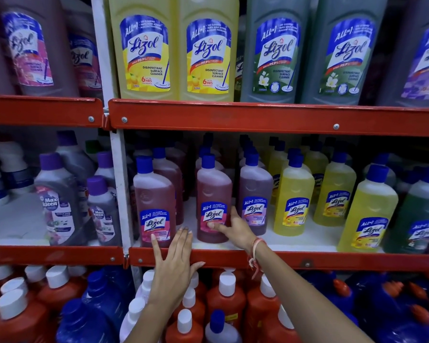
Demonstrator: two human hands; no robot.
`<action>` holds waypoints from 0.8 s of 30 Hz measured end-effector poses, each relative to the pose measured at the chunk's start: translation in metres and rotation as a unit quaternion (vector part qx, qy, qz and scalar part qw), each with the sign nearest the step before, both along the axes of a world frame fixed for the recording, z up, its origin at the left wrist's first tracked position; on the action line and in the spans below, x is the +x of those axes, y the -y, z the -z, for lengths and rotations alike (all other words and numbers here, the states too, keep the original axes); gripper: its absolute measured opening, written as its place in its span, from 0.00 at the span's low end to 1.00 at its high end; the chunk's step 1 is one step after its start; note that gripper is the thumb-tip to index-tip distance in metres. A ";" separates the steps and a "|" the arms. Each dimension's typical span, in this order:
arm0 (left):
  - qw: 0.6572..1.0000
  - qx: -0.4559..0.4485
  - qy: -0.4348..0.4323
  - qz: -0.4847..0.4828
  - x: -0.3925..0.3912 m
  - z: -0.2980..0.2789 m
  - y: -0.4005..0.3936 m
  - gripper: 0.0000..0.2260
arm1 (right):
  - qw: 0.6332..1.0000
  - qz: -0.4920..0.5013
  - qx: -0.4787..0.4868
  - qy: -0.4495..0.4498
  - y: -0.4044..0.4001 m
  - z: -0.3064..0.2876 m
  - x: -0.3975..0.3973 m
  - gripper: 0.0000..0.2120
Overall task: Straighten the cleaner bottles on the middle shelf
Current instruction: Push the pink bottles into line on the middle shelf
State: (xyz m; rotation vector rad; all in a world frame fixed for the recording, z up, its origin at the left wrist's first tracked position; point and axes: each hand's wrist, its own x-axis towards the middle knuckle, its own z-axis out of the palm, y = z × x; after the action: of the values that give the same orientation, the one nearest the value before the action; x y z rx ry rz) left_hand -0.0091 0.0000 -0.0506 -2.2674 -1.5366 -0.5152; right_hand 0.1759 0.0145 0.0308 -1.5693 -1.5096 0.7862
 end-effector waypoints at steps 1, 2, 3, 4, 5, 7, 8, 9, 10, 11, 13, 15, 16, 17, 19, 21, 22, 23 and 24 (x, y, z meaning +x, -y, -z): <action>1.000 -0.002 0.002 0.000 0.000 0.001 0.000 0.33 | 1.000 -0.001 0.005 0.004 0.002 0.002 0.000 0.33; 1.000 -0.005 0.005 0.000 0.000 0.001 0.000 0.33 | 1.000 -0.001 0.011 0.007 0.004 0.004 -0.001 0.33; 1.000 -0.008 0.007 0.001 0.000 0.001 0.000 0.33 | 1.000 -0.001 0.018 0.011 0.006 0.005 -0.001 0.33; 1.000 -0.011 0.009 0.000 0.000 0.001 0.000 0.33 | 1.000 0.000 0.025 0.016 0.008 0.007 -0.001 0.33; 1.000 -0.012 0.011 0.000 0.000 0.000 0.000 0.33 | 0.999 0.001 0.033 0.022 0.010 0.009 -0.002 0.33; 1.000 -0.015 0.017 -0.001 0.001 0.000 0.001 0.33 | 0.999 0.001 0.044 0.031 0.013 0.011 -0.002 0.33; 1.000 -0.017 0.020 -0.001 0.001 0.000 0.001 0.33 | 0.998 -0.001 0.046 0.033 0.014 0.011 -0.002 0.34; 1.000 -0.019 0.022 0.000 0.001 -0.001 0.001 0.33 | 0.998 -0.003 0.046 0.033 0.016 0.012 -0.002 0.34; 0.999 -0.021 0.025 0.001 0.002 -0.001 0.001 0.33 | 0.998 -0.005 0.047 0.033 0.017 0.012 -0.002 0.34; 0.999 -0.024 0.027 0.000 0.002 -0.001 0.001 0.33 | 0.998 -0.005 0.050 0.034 0.019 0.013 -0.002 0.34; 0.999 -0.027 0.028 -0.004 0.002 -0.002 0.001 0.33 | 0.998 -0.008 0.057 0.038 0.022 0.013 -0.003 0.33; 0.999 -0.026 0.025 -0.005 0.001 -0.002 0.001 0.33 | 0.997 -0.008 0.058 0.042 0.024 0.013 -0.003 0.33; 0.999 -0.024 0.022 -0.004 0.001 -0.001 0.001 0.33 | 0.997 -0.009 0.057 0.044 0.025 0.013 -0.003 0.33; 1.000 -0.019 0.017 -0.003 0.001 -0.001 0.001 0.33 | 0.997 -0.010 0.057 0.047 0.025 0.013 -0.003 0.33; 1.000 -0.008 0.005 -0.003 0.000 -0.001 0.002 0.32 | 0.997 -0.012 0.055 0.050 0.027 0.013 -0.004 0.33; 1.000 0.000 -0.003 -0.004 0.001 -0.001 0.002 0.32 | 0.998 -0.017 0.048 0.045 0.027 0.013 -0.003 0.32; 1.000 0.002 -0.004 -0.004 0.001 -0.001 0.002 0.32 | 0.998 -0.020 0.041 0.045 0.027 0.013 -0.002 0.32; 1.000 0.001 -0.004 -0.003 0.001 -0.001 0.002 0.32 | 0.998 -0.024 0.036 0.046 0.028 0.013 -0.001 0.32; 1.000 -0.001 -0.004 -0.003 0.001 -0.001 0.002 0.32 | 0.998 -0.028 0.034 0.044 0.027 0.013 0.000 0.32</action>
State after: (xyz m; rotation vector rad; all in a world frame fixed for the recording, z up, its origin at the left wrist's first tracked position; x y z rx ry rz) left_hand -0.0085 -0.0020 -0.0500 -2.2635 -1.5394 -0.5033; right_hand 0.1763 -0.0130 0.0179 -1.5358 -1.6328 0.6965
